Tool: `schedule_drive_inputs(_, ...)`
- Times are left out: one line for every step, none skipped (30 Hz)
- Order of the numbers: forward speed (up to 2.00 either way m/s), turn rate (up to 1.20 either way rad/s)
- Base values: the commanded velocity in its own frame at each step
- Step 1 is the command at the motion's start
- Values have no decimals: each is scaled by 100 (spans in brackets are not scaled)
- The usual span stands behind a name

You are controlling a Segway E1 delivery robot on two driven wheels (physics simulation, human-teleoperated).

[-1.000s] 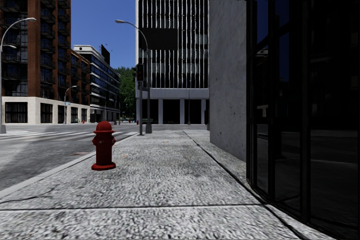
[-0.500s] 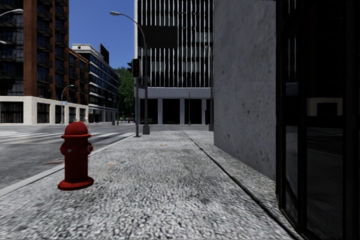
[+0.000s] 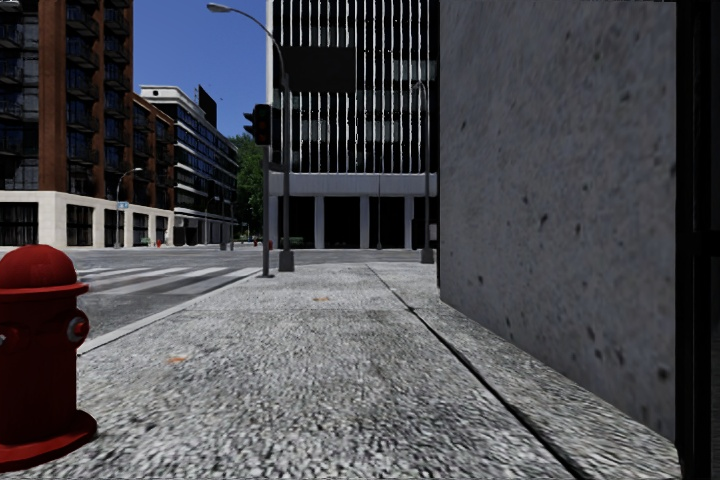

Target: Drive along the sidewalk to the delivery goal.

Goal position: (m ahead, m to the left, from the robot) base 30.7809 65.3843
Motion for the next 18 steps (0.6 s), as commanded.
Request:
schedule_drive_inputs(169,0)
schedule_drive_inputs(169,0)
schedule_drive_inputs(169,0)
schedule_drive_inputs(169,0)
schedule_drive_inputs(169,0)
schedule_drive_inputs(169,0)
schedule_drive_inputs(169,0)
schedule_drive_inputs(169,0)
schedule_drive_inputs(169,0)
schedule_drive_inputs(169,0)
schedule_drive_inputs(169,0)
schedule_drive_inputs(169,29)
schedule_drive_inputs(169,45)
schedule_drive_inputs(169,27)
schedule_drive_inputs(169,6)
schedule_drive_inputs(169,0)
schedule_drive_inputs(169,0)
schedule_drive_inputs(169,0)
